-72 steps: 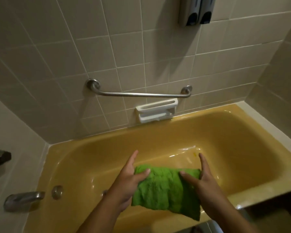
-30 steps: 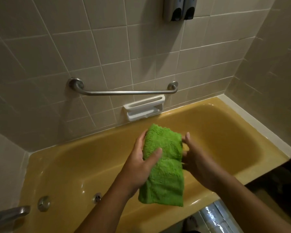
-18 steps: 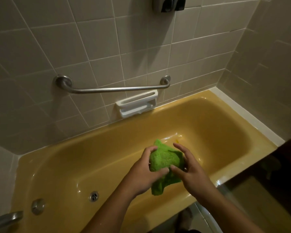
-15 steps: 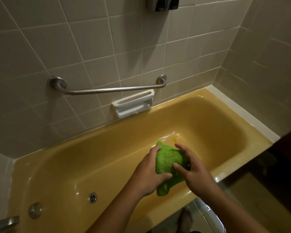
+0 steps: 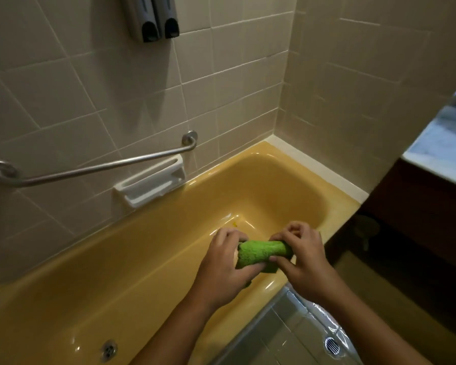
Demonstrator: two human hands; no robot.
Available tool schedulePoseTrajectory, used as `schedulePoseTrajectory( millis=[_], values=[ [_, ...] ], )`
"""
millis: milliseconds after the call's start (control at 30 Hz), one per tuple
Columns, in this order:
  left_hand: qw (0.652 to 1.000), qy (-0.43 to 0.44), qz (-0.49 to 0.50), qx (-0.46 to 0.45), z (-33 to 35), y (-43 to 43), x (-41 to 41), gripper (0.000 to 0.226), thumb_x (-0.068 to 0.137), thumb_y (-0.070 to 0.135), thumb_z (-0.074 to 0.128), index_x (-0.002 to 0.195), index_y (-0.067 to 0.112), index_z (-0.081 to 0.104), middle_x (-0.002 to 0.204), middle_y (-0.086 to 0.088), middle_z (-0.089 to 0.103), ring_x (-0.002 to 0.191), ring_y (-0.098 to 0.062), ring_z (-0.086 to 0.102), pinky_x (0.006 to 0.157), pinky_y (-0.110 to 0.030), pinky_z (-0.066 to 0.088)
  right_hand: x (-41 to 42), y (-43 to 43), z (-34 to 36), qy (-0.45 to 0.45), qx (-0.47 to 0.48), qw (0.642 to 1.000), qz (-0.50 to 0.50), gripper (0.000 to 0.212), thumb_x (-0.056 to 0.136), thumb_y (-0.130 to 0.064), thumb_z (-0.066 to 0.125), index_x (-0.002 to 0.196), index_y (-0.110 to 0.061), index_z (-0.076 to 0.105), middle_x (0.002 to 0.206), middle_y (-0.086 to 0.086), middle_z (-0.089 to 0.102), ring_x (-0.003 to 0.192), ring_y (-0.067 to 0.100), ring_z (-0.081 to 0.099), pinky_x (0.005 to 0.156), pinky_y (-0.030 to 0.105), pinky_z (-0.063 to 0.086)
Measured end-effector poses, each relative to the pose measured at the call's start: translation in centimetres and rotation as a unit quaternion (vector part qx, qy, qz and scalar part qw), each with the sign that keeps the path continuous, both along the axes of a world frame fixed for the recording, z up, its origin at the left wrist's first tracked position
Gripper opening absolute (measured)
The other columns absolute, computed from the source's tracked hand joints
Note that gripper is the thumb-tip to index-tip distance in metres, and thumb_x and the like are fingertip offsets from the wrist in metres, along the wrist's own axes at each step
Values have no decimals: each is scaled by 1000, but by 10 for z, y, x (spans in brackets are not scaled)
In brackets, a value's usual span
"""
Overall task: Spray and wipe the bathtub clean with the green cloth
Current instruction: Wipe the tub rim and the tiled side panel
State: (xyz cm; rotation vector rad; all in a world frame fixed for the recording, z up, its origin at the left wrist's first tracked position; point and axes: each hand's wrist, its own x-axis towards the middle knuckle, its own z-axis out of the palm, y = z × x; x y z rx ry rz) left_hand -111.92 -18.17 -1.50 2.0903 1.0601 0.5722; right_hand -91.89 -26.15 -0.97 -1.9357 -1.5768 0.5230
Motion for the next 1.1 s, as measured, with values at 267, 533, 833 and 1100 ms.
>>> schedulePoseTrajectory(
  millis=[267, 533, 833, 1100],
  values=[
    [968, -118, -105, -196, 21, -50, 132, 51, 86, 45, 83, 124, 36, 49, 107, 9, 68, 99, -9, 68, 78, -28, 57, 114, -75, 13, 298, 78, 947, -88, 17, 96, -25, 70, 107, -35, 65, 97, -8, 68, 93, 19, 66, 84, 52, 59],
    [939, -183, -39, -288, 15, -62, 216, 31, 98, 28, 71, 125, 30, 58, 110, 0, 74, 101, -22, 74, 83, -46, 64, 165, -90, 10, 456, 86, 866, -184, 33, 98, -23, 64, 130, -27, 54, 103, -10, 74, 97, 16, 74, 79, 36, 63],
    [941, -176, 20, -289, -21, -6, 290, 35, 96, 36, 73, 124, 47, 57, 118, 2, 66, 99, -11, 72, 85, -47, 63, 233, -40, -26, 448, 48, 859, -243, 39, 102, -8, 62, 135, -26, 54, 109, 4, 72, 96, 13, 74, 80, 31, 63],
    [938, -129, 50, -319, -83, 62, 363, 24, 97, 37, 70, 119, 44, 60, 116, 11, 68, 102, 3, 67, 91, -36, 60, 308, 29, -83, 314, -52, 909, -269, 38, 100, -19, 67, 135, -33, 60, 118, -2, 66, 85, 12, 68, 79, 32, 62]
  ],
)
